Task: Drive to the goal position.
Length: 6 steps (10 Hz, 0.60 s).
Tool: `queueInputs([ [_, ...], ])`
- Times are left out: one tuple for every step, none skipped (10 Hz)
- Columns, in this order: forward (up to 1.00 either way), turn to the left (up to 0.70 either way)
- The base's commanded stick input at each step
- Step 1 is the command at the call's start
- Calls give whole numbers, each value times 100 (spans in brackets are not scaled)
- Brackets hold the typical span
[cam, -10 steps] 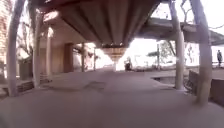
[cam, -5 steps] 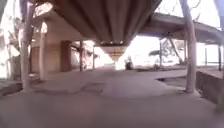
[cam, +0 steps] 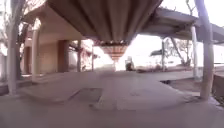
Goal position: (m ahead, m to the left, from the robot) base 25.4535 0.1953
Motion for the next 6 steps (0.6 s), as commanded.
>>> queueInputs([
  [85,0],
  [85,0],
  [85,0],
  [85,0],
  [85,0],
  [85,0],
])
